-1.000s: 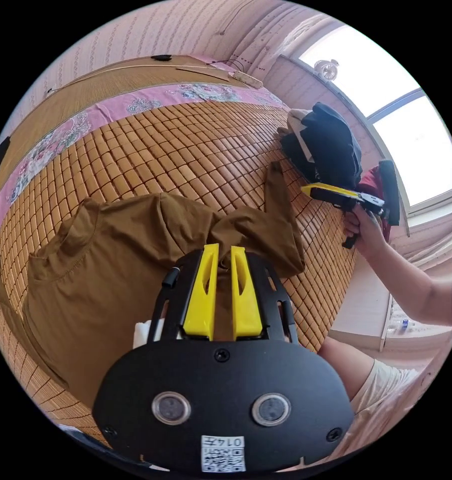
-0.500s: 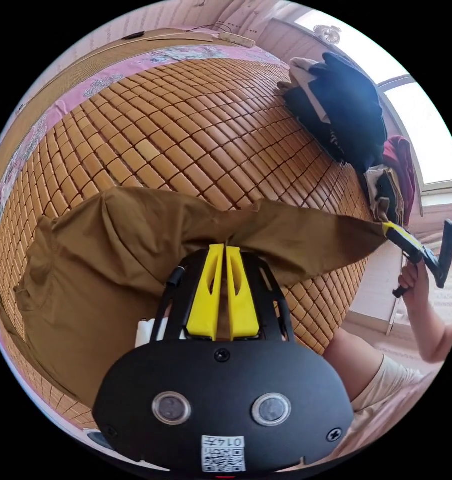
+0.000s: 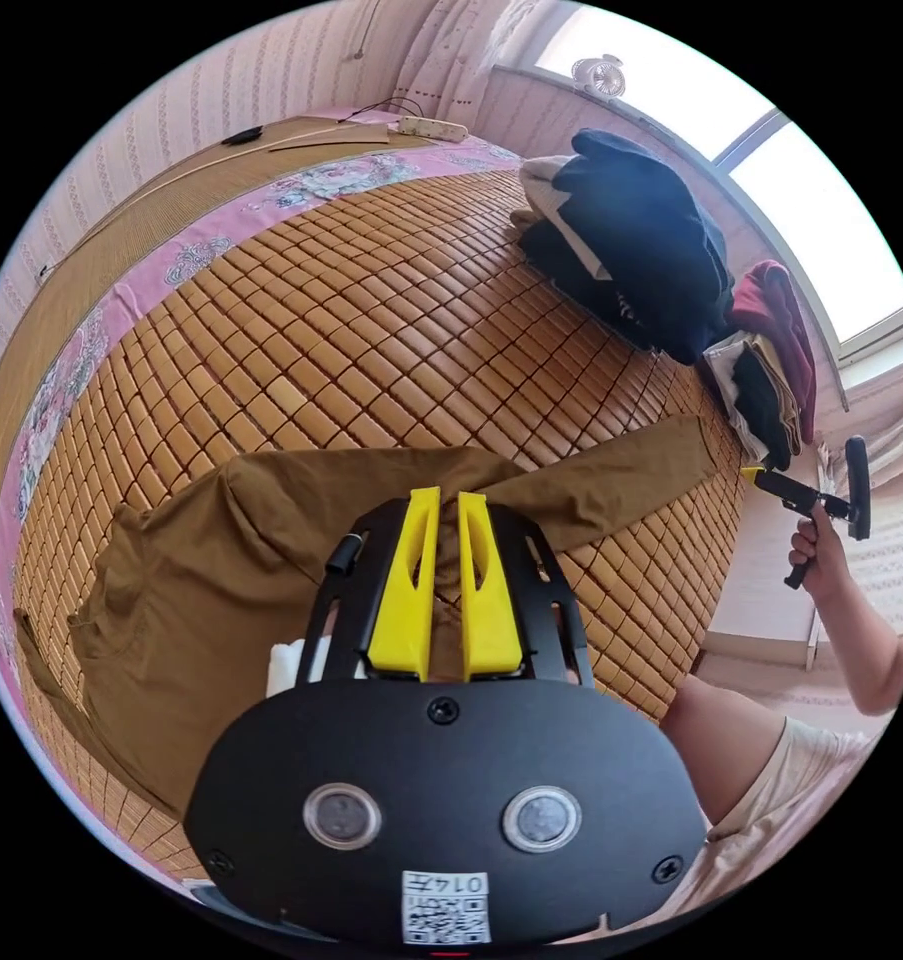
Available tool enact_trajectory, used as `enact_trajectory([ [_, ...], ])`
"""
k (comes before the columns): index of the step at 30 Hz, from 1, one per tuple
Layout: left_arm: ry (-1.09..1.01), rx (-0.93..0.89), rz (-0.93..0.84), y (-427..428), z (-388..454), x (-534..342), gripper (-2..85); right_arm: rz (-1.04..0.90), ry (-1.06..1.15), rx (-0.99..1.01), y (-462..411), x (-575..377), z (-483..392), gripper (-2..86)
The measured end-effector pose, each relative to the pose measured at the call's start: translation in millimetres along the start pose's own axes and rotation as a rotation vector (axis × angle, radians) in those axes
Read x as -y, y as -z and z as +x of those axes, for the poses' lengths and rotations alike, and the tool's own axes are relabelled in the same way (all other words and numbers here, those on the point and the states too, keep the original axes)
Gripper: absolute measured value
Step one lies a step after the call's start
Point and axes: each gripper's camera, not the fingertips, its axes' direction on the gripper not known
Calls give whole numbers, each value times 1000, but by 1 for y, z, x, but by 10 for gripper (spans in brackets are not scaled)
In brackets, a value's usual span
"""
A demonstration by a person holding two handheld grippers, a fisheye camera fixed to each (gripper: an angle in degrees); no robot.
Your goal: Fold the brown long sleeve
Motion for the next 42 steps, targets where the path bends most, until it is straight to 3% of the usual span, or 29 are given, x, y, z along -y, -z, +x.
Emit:
enact_trajectory([
  [6,-63,-38,18,-5,37,19,40,-19,46,-115,-35,14,5,80],
  [11,-40,-87,-13,-19,47,31,41,-82,115,-83,-30,7,7,4],
  [15,-42,-21,-20,-19,45,38,41,-133,127,-58,-6,-23,21,7],
  [19,-9,4,-68,-28,38,46,49,-269,101,-15,-20,-32,43,70],
  [24,28,50,-141,-48,37,47,36,-102,85,-27,-14,-5,37,89],
  [30,60,13,-116,-43,32,41,-8,-98,65,-81,-25,-4,32,10],
  [36,111,-35,100,-11,21,33,-10,-21,37,-29,5,4,34,-5],
  [42,183,-90,26,-29,8,20,-4,-16,-21,-35,8,22,28,-4],
])
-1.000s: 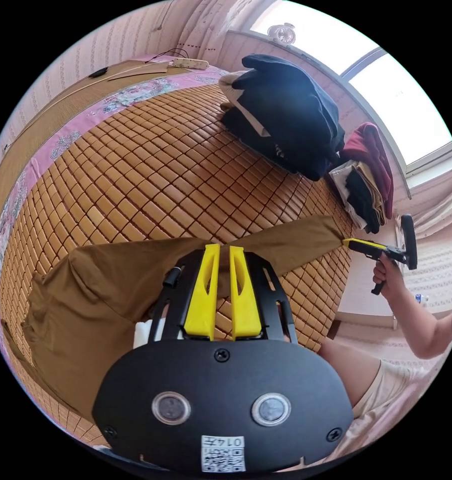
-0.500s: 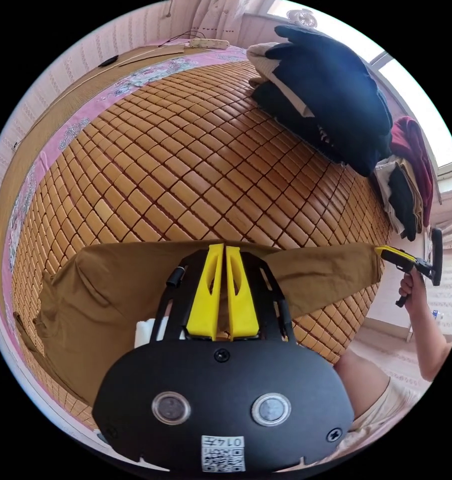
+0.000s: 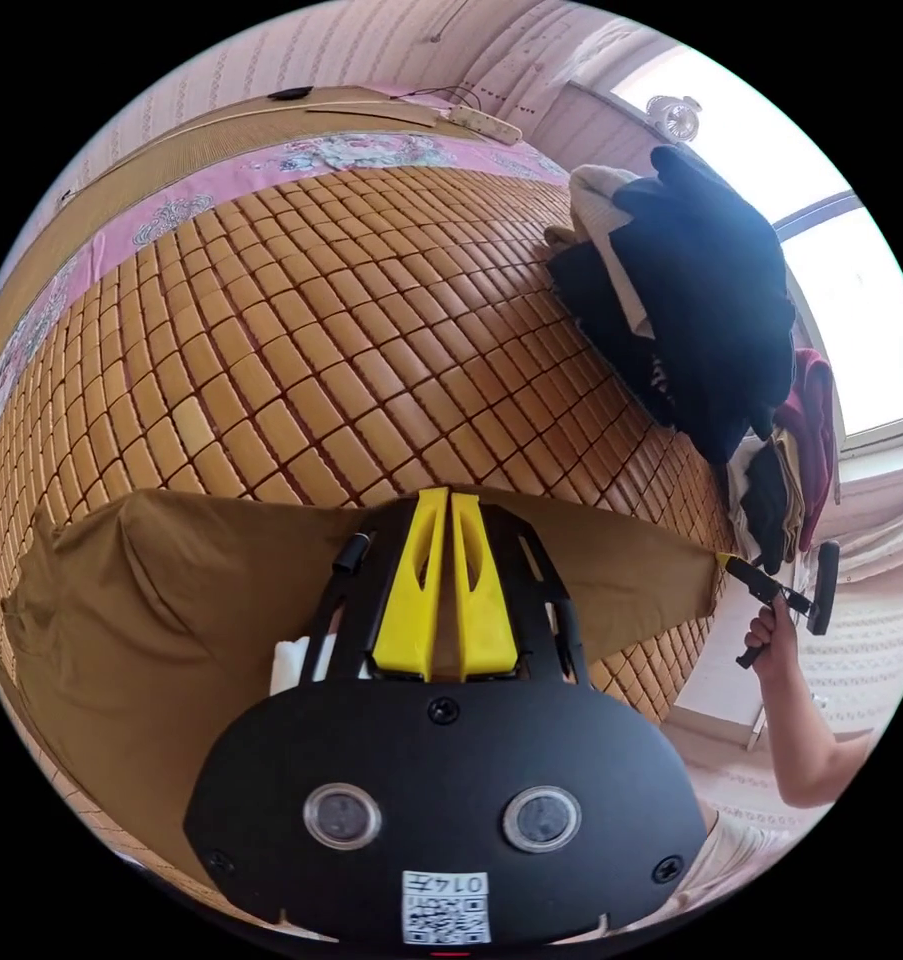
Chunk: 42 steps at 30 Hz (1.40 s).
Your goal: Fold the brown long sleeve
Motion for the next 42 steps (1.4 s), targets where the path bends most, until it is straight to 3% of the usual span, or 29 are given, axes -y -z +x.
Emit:
enact_trajectory([
  [6,-48,46,37,32,2,-30,37,41,-15,-63,30,0,-15,2],
  [12,-101,94,76,73,9,-91,40,-56,208,-92,43,-22,-72,7],
  [17,5,71,-67,56,-6,-135,42,-119,281,-220,45,-19,-96,-1],
  [23,32,10,81,105,-22,-187,55,-152,332,-338,85,0,-126,1],
  [27,103,22,140,155,-50,-244,54,-142,409,-313,123,10,-169,19],
  [33,283,144,135,222,-111,-373,52,-81,814,-102,145,13,-350,48],
  [37,467,228,146,255,-144,-466,52,-65,1174,82,126,-12,-525,58],
  [42,587,267,167,278,-168,-551,52,-85,1380,360,125,-62,-719,77],
])
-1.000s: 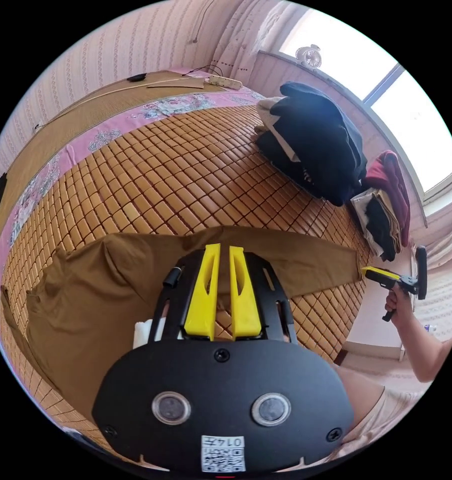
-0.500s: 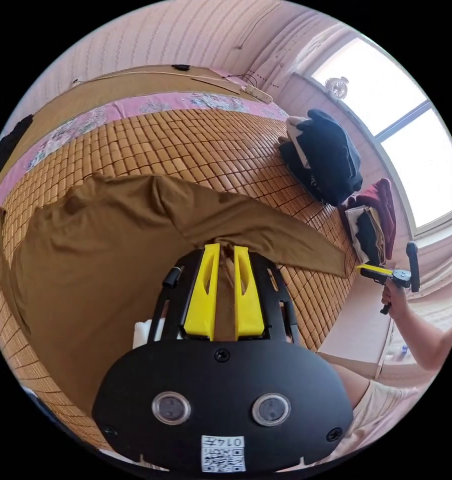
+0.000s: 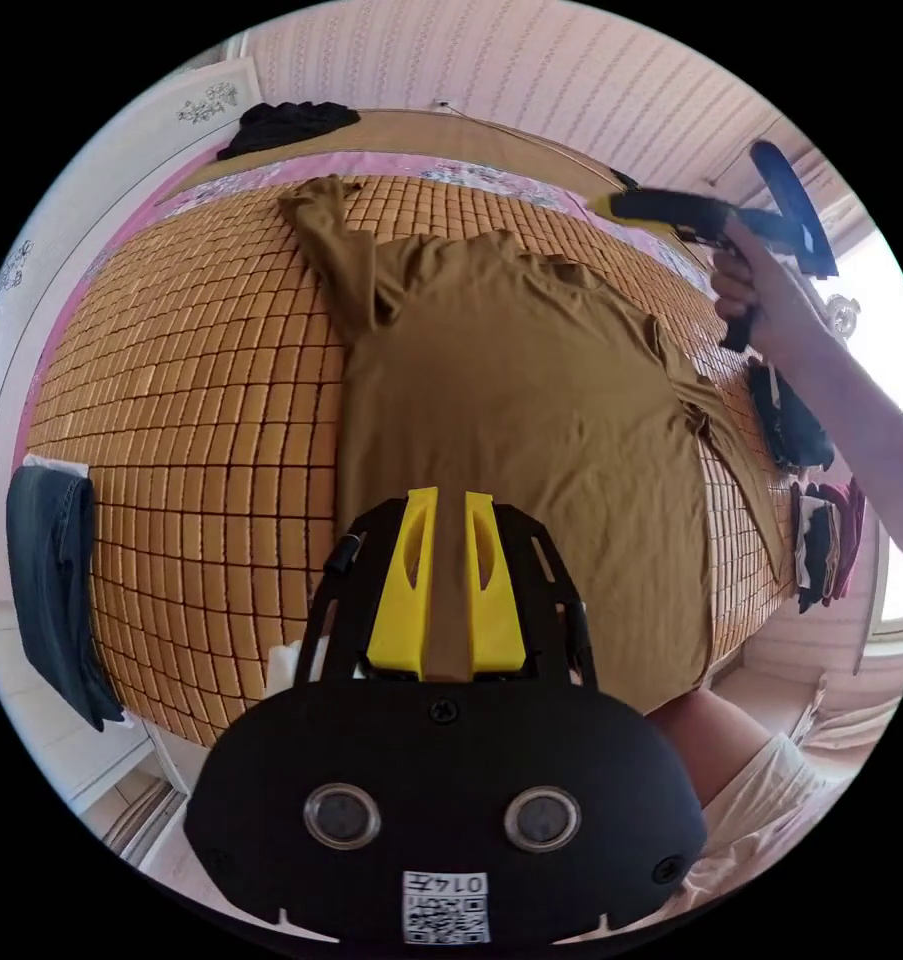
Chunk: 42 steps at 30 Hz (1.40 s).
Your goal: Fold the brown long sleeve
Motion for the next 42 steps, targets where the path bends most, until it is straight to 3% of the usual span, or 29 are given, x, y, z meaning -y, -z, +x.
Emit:
enact_trajectory([
  [3,54,-7,11,7,-34,-24,52,-29,79,47,-43,94,-48,89],
  [7,75,-38,-2,10,-65,-52,50,-149,165,-41,-110,191,-111,97],
  [12,118,-101,54,26,-93,-78,42,-249,40,-213,-159,261,-130,106],
  [15,118,-126,66,35,-106,-91,41,-325,-18,-232,-170,289,-125,46],
  [18,98,-143,65,46,-117,-104,47,-309,47,-135,-152,309,-133,2],
  [21,110,-159,77,65,-131,-122,50,-236,324,134,-99,315,-169,-5],
  [23,114,-156,103,87,-142,-139,50,-267,645,392,-49,307,-206,-3],
  [27,151,-140,119,118,-163,-167,50,-356,899,597,6,290,-240,35],
  [30,214,-105,130,141,-185,-187,50,-438,845,534,7,288,-235,94],
  [36,301,31,184,174,-239,-197,49,-461,575,131,-26,281,-205,99],
  [42,308,84,231,172,-290,-130,52,-498,516,-28,-56,277,-225,94],
])
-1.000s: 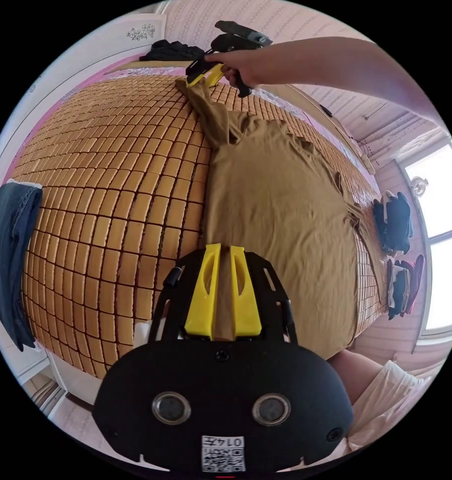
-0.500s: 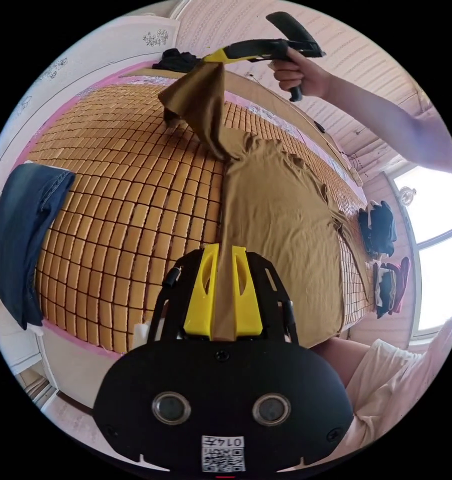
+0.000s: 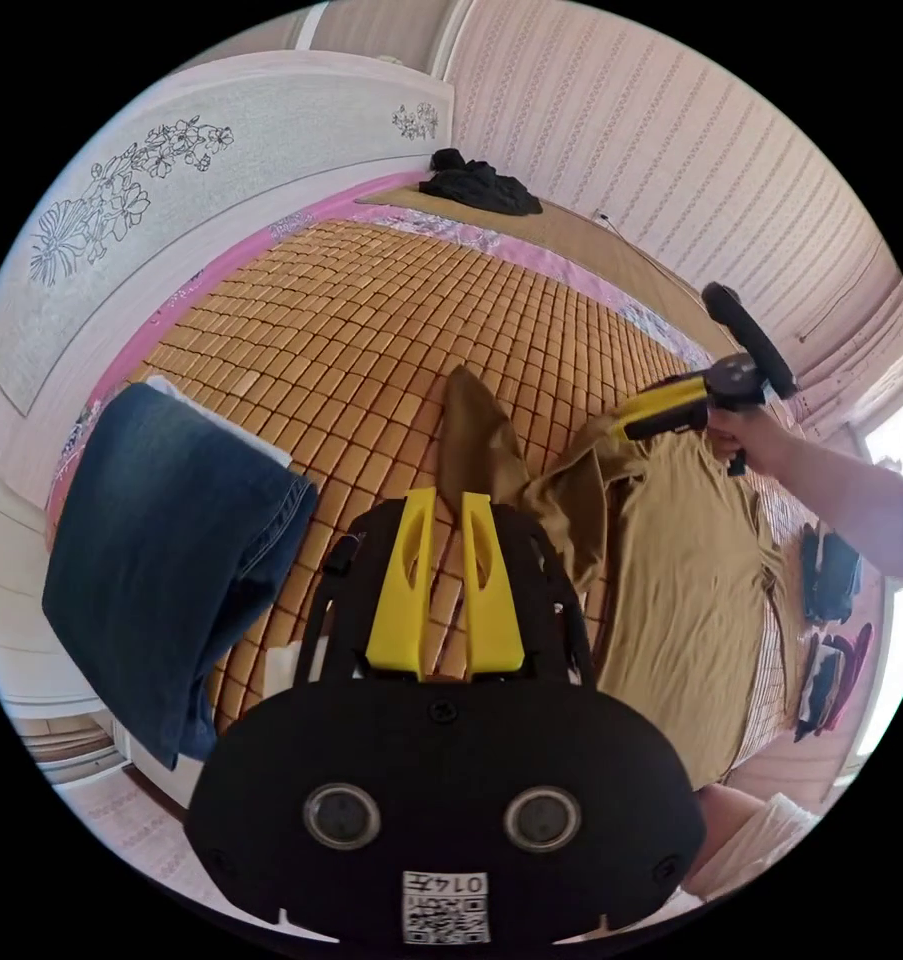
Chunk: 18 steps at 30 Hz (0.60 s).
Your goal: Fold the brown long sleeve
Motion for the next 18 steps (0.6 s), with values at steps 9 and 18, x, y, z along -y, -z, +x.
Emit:
enact_trajectory([
  [9,16,22,-174,-46,-5,41,4,37,-24,-82,32,9,-16,-8],
  [18,328,-73,-130,81,-60,-98,-10,142,-89,-38,78,8,-13,-10],
])
